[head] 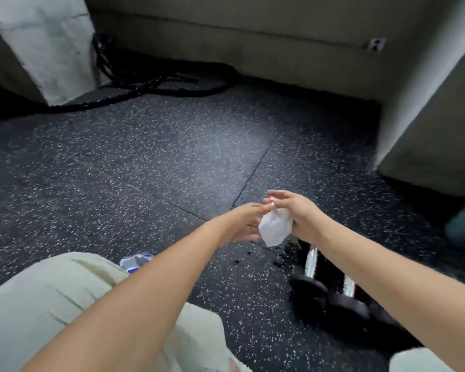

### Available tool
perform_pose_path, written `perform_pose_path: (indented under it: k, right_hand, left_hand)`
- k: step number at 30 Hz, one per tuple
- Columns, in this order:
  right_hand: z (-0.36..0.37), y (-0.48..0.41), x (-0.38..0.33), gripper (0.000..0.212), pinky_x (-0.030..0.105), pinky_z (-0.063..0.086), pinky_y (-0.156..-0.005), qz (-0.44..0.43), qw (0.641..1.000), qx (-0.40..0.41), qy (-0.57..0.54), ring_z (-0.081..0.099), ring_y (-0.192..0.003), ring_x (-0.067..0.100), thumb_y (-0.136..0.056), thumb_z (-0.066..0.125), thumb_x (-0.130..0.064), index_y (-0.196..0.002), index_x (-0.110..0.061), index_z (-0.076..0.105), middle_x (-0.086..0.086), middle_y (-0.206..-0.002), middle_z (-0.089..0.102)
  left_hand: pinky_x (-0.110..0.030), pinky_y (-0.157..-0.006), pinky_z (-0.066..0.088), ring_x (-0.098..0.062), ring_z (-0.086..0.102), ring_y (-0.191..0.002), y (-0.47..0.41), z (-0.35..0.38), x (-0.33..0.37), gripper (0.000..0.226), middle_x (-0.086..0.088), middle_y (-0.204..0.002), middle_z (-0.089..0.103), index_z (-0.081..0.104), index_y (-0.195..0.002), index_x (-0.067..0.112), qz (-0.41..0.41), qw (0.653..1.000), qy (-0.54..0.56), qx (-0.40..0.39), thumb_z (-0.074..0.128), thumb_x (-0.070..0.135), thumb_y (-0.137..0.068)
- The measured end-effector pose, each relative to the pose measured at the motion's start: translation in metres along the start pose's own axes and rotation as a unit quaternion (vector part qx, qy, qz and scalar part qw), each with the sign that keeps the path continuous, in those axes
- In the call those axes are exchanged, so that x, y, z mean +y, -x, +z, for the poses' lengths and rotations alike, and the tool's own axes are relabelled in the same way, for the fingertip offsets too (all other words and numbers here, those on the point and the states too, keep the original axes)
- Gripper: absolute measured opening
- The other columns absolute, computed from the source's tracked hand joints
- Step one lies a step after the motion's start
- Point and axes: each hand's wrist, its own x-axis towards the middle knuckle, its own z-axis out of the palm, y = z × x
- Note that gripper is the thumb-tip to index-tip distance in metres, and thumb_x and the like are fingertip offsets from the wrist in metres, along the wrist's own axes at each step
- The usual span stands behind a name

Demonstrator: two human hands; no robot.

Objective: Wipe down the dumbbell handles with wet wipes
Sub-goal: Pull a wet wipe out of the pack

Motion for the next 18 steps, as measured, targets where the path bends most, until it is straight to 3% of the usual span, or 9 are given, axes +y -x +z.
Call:
perform_pose_path:
  k: [2,4,6,8,10,12,14,18]
  right_hand:
    - [-0.049,0.033,-0.022,0.037,0.049,0.055,-0.095,-0.040,0.999,0.019,-0.002,0.070,-0.108,0.031,-0.094,0.065,-0.004,-0.130,-0.013,0.062,0.010,-0.119,0.074]
    - [-0.092,0.069,-0.036,0.039,0.047,0.056,-0.092,-0.067,0.997,0.039,-0.003,0.068,-0.104,0.032,-0.093,0.068,-0.005,-0.131,-0.011,0.062,0.014,-0.119,0.073]
    - [-0.128,0.109,-0.044,0.037,0.042,0.055,-0.087,-0.092,0.994,0.057,0.009,0.066,-0.101,0.032,-0.091,0.073,-0.012,-0.126,-0.007,0.064,0.017,-0.116,0.071]
    - [-0.161,0.152,-0.048,0.051,0.048,0.052,-0.096,-0.113,0.989,0.091,0.024,0.066,-0.104,0.033,-0.075,0.088,-0.031,-0.118,-0.011,0.071,0.019,-0.119,0.071]
    - [-0.187,0.183,-0.041,0.059,0.050,0.049,-0.101,-0.114,0.984,0.136,0.015,0.065,-0.101,0.030,-0.062,0.095,-0.036,-0.113,-0.014,0.075,0.020,-0.119,0.072]
    - [-0.209,0.212,-0.029,0.037,0.049,0.049,-0.101,-0.113,0.982,0.151,-0.002,0.064,-0.097,0.028,-0.074,0.087,-0.024,-0.107,-0.013,0.076,0.017,-0.109,0.074]
    - [-0.222,0.232,-0.014,0.018,0.047,0.050,-0.101,-0.108,0.981,0.158,-0.023,0.064,-0.097,0.026,-0.087,0.078,-0.022,-0.104,-0.015,0.078,0.011,-0.104,0.073]
    - [-0.229,0.249,-0.007,0.039,0.041,0.050,-0.097,-0.120,0.985,0.120,-0.004,0.070,-0.105,0.024,-0.091,0.072,-0.044,-0.115,-0.014,0.074,0.012,-0.117,0.074]
  left_hand:
    - [-0.036,-0.098,0.058,-0.021,0.072,-0.106,-0.009,0.042,0.021,0.040,-0.009,-0.124,0.073,0.060,-0.136,0.014,0.020,0.996,0.020,-0.084,0.067,0.031,-0.100]
    - [-0.030,-0.091,0.059,-0.018,0.071,-0.102,-0.011,0.087,0.044,0.041,-0.009,-0.122,0.072,0.058,-0.139,0.005,0.051,0.988,0.017,-0.141,0.066,0.018,-0.101]
    - [-0.029,-0.087,0.058,-0.018,0.070,-0.102,-0.010,0.132,0.065,0.041,-0.010,-0.124,0.071,0.062,-0.138,0.005,0.088,0.980,0.007,-0.176,0.067,0.019,-0.100]
    - [-0.037,-0.096,0.053,-0.026,0.068,-0.111,-0.006,0.175,0.084,0.044,-0.014,-0.130,0.069,0.063,-0.138,0.008,0.113,0.971,-0.005,-0.210,0.069,0.024,-0.098]
    - [-0.044,-0.097,0.047,-0.032,0.065,-0.111,0.000,0.203,0.094,0.046,-0.017,-0.128,0.069,0.061,-0.137,0.006,0.128,0.966,-0.017,-0.225,0.069,0.025,-0.096]
    - [-0.043,-0.089,0.048,-0.032,0.063,-0.105,0.004,0.227,0.098,0.044,-0.018,-0.120,0.067,0.059,-0.131,0.001,0.131,0.960,-0.026,-0.245,0.070,0.024,-0.096]
    - [-0.038,-0.077,0.050,-0.031,0.063,-0.099,0.007,0.243,0.099,0.035,-0.016,-0.113,0.065,0.058,-0.122,0.007,0.131,0.959,-0.028,-0.249,0.072,0.025,-0.096]
    - [-0.038,-0.067,0.048,-0.030,0.062,-0.088,0.009,0.266,0.099,0.034,-0.014,-0.104,0.065,0.058,-0.109,0.013,0.148,0.965,-0.046,-0.213,0.079,0.034,-0.092]
